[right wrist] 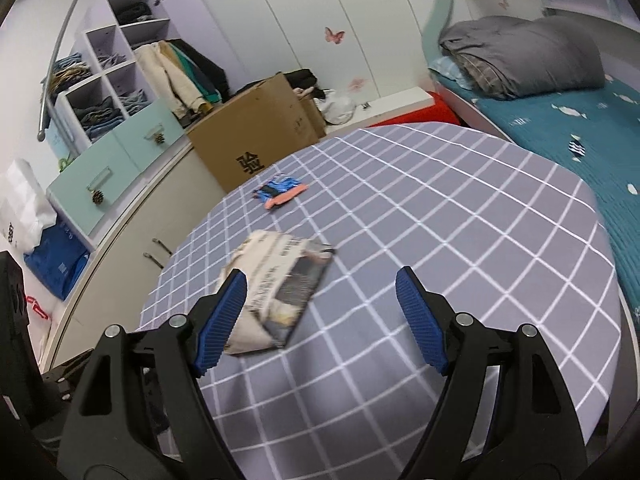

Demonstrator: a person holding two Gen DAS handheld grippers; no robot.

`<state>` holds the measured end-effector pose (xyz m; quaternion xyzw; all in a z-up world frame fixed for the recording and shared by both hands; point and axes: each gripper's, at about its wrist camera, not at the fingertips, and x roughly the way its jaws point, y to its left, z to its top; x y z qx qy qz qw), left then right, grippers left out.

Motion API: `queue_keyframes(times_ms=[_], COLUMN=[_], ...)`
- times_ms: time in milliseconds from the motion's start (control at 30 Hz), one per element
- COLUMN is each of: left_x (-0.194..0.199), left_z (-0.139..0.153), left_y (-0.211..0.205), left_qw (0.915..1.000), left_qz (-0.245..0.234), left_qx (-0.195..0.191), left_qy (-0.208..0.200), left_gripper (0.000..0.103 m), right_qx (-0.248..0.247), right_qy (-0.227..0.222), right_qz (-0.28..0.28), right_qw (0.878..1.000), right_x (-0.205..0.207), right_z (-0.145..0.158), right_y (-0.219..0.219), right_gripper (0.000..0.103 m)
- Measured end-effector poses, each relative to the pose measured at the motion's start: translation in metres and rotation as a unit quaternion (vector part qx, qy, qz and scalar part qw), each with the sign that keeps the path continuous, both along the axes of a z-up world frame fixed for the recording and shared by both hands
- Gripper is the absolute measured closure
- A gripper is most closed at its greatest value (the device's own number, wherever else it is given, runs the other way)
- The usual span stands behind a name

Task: Collect trash
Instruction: 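Move both open tools back up to the table, then grasp the folded newspaper with the left tool while the right tool grasps the blue wrapper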

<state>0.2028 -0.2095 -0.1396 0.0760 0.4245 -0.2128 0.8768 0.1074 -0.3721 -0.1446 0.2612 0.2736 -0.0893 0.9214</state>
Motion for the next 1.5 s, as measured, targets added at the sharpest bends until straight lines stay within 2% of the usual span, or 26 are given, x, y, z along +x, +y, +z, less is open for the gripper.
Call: queue_keyframes(times_ms=[200,400,500,533,633,667,700,767,800,833,1033,1067,1200,1367,1500], left_x=[0.002,0.010,0.014,0.016,0.018,0.018,0.018,0.019,0.021,0.023,0.039,0.045,0.068,0.096,0.112], left_z=[-0.012,-0.022,-0.025,-0.027,-0.030,-0.030,-0.029,-0.025,-0.021,-0.016,0.011,0.018,0.028,0.030,0.029], left_y=[-0.029,-0.040,-0.042,-0.043,-0.043,-0.042,-0.041,-0.033,-0.027,-0.018,0.039,0.054,0.088,0.125,0.150], left_qw=[0.9996,0.9991,0.9989,0.9987,0.9983,0.9982,0.9981,0.9980,0.9975,0.9972,0.9946,0.9929,0.9889,0.9820,0.9776], left_qz=[-0.025,-0.033,-0.035,-0.038,-0.049,-0.053,-0.059,-0.060,-0.058,-0.049,0.017,0.039,0.097,0.153,0.182], left_qx=[0.012,0.023,0.027,0.031,0.028,0.025,0.017,-0.014,-0.036,-0.055,-0.100,-0.105,-0.087,-0.073,-0.070], left_qy=[0.006,0.015,0.014,0.015,0.014,0.012,0.012,0.015,0.017,0.014,-0.022,-0.039,-0.071,-0.083,-0.080], left_gripper=[0.034,0.035,0.045,0.053,0.059,0.067,0.071,0.090,0.094,0.096,0.097,0.097,0.097,0.097,0.097], right_qx=[0.012,0.022,0.024,0.024,0.024,0.022,0.020,0.018,0.016,0.014,0.001,-0.007,-0.036,-0.081,-0.078], right_qy=[0.012,0.022,0.026,0.028,0.030,0.031,0.032,0.031,0.031,0.030,0.026,0.028,0.046,0.076,0.103], right_qz=[-0.003,0.004,0.008,0.009,0.014,0.017,0.018,0.026,0.029,0.033,0.059,0.066,0.093,0.119,0.127], right_qw=[1.000,1.000,0.999,0.999,0.999,0.999,0.999,0.999,0.999,0.999,0.998,0.997,0.994,0.987,0.984], right_x=[-0.001,0.004,0.008,0.009,0.012,0.014,0.016,0.021,0.024,0.027,0.059,0.070,0.114,0.181,0.230], right_z=[-0.010,-0.018,-0.021,-0.022,-0.023,-0.022,-0.022,-0.019,-0.018,-0.016,-0.004,-0.002,-0.004,-0.011,-0.020], right_y=[-0.018,-0.027,-0.028,-0.028,-0.026,-0.025,-0.024,-0.021,-0.020,-0.018,-0.006,-0.002,0.015,0.027,0.024], right_gripper=[0.027,0.027,0.027,0.027,0.027,0.027,0.027,0.027,0.027,0.027,0.027,0.027,0.027,0.027,0.027])
